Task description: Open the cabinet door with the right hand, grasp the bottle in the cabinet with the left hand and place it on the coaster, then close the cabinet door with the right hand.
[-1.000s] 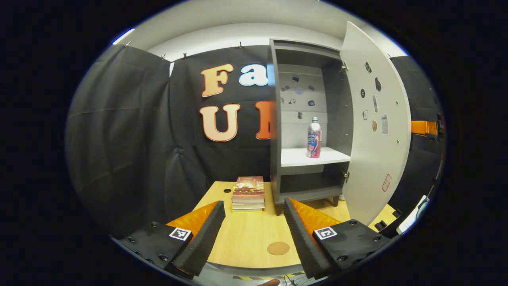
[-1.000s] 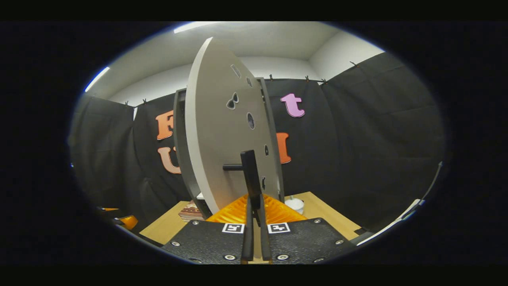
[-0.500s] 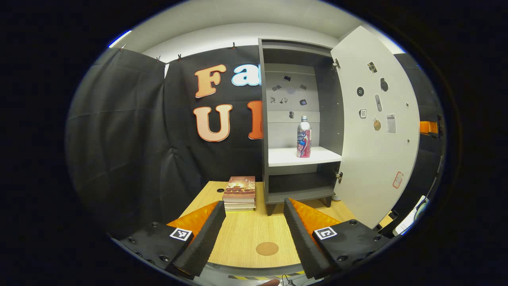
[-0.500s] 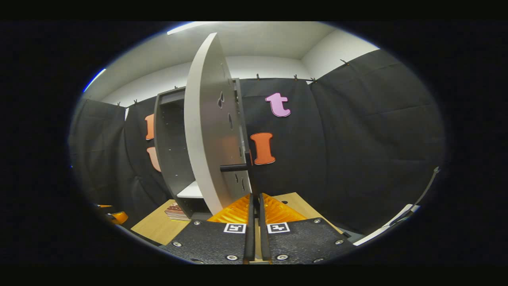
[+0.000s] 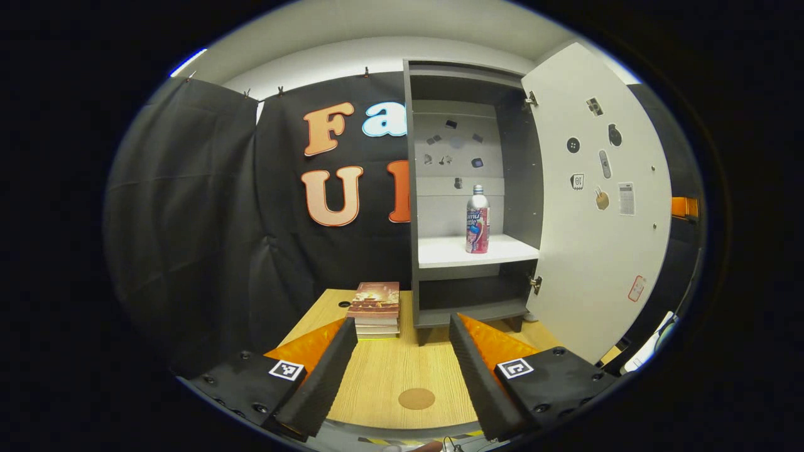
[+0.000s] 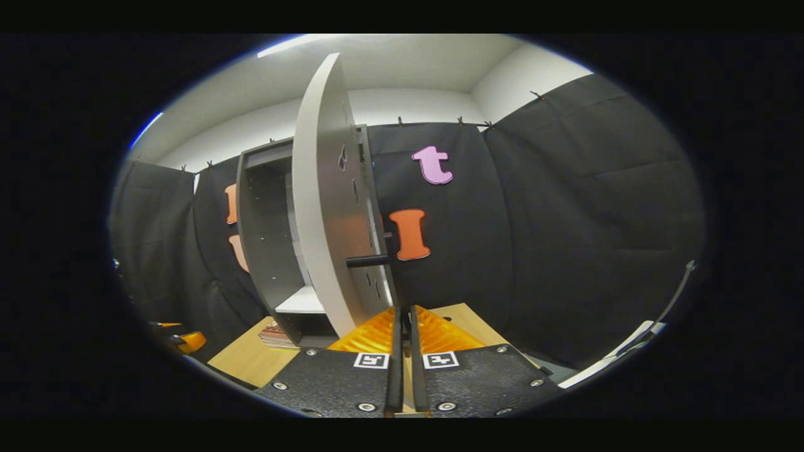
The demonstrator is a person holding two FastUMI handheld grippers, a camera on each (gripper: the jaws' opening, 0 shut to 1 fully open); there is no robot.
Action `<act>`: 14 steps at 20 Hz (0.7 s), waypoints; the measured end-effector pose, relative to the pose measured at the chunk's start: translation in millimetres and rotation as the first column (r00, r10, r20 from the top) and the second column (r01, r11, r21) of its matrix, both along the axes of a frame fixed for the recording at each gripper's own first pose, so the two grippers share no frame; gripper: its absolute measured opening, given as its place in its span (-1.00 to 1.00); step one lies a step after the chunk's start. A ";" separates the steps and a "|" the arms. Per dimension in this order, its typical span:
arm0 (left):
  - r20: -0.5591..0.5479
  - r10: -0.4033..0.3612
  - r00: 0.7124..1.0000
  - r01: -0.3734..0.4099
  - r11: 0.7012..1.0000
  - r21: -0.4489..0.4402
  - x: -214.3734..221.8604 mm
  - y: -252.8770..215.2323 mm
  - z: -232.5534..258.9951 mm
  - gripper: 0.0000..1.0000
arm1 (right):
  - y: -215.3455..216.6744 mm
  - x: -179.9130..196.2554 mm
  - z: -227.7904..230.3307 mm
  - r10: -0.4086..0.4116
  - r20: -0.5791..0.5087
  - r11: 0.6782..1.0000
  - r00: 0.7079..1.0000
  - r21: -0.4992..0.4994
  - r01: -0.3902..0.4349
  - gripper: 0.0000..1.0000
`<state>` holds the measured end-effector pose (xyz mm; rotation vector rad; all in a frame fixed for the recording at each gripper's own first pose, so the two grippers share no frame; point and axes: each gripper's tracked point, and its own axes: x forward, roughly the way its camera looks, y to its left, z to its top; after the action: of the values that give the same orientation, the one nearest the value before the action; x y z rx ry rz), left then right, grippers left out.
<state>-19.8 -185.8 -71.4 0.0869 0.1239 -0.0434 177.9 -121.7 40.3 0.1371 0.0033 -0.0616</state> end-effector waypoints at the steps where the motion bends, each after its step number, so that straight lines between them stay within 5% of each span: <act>1: 0.006 -0.013 1.000 0.013 1.000 -0.004 5.3 -4.6 1.3 0.92 | -0.2 -0.9 -1.0 -0.006 -0.003 1.000 1.000 -0.001 0.006 -0.89; 3: 0.015 -0.034 0.999 0.034 0.999 -0.015 20.2 -13.4 2.0 0.92 | -2.7 -5.7 0.4 -0.027 0.001 1.000 1.000 -0.013 0.027 -0.98; 4: 0.019 -0.048 0.999 0.049 0.999 -0.023 29.3 -19.0 2.5 0.92 | -2.4 -8.7 1.5 -0.034 0.007 0.999 0.999 -0.012 0.034 -0.81; 5: 0.022 -0.059 0.998 0.060 0.998 -0.031 37.1 -24.7 4.8 0.92 | -2.9 -10.1 3.6 -0.045 0.014 0.999 0.999 -0.013 0.045 -0.99; 6: 0.028 -0.071 0.997 0.072 0.997 -0.035 48.0 -30.9 6.5 0.92 | -3.6 -13.4 6.2 -0.060 0.023 0.998 0.998 -0.019 0.060 -0.81; 9: 0.038 -0.109 0.993 0.110 0.993 -0.037 86.4 -53.0 12.9 0.92 | -8.3 -23.5 14.3 -0.105 0.056 0.994 0.993 -0.033 0.107 -0.81; 10: 0.041 -0.123 0.992 0.124 0.992 -0.033 99.5 -61.6 12.9 0.96 | -6.8 -26.4 17.5 -0.110 0.071 0.993 0.991 -0.030 0.112 -0.99; 14: 0.070 -0.175 0.982 0.177 0.984 -0.026 155.1 -102.3 28.4 0.92 | 18.6 -35.0 26.7 -0.052 0.117 0.998 0.992 -0.022 0.055 -0.92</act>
<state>135.3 -288.0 -43.0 0.0673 0.0473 -0.2187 142.9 -103.1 67.1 0.1151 -0.1173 -0.1071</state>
